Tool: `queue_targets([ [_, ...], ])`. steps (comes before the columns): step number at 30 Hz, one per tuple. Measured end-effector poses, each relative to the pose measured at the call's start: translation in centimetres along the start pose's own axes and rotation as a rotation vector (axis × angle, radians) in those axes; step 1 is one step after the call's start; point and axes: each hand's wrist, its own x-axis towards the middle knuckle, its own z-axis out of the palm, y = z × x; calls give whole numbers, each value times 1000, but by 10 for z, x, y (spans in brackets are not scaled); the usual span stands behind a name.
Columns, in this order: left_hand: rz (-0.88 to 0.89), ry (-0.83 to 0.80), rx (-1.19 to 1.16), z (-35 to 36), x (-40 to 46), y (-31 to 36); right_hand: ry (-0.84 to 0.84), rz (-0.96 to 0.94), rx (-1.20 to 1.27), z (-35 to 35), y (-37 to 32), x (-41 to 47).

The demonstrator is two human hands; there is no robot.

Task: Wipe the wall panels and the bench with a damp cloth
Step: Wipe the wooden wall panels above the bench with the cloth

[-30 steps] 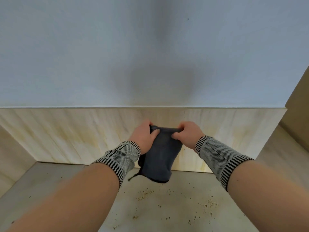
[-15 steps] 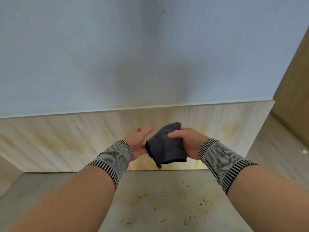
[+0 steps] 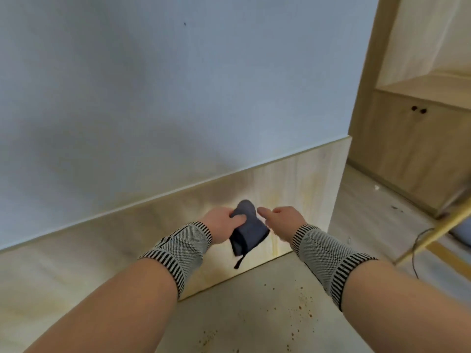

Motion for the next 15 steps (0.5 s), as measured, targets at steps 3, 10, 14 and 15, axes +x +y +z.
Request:
queue_targets([
  [3, 12, -95, -177, 13, 18, 10, -134, 176, 506, 14, 4, -9],
  [10, 118, -154, -173, 35, 51, 36, 152, 201, 676, 7, 26, 19],
  [14, 429, 186, 482, 25, 87, 56, 373, 130, 564, -5, 25, 49],
  [15, 500, 268, 626, 20, 98, 58, 415, 116, 527, -12, 24, 56],
])
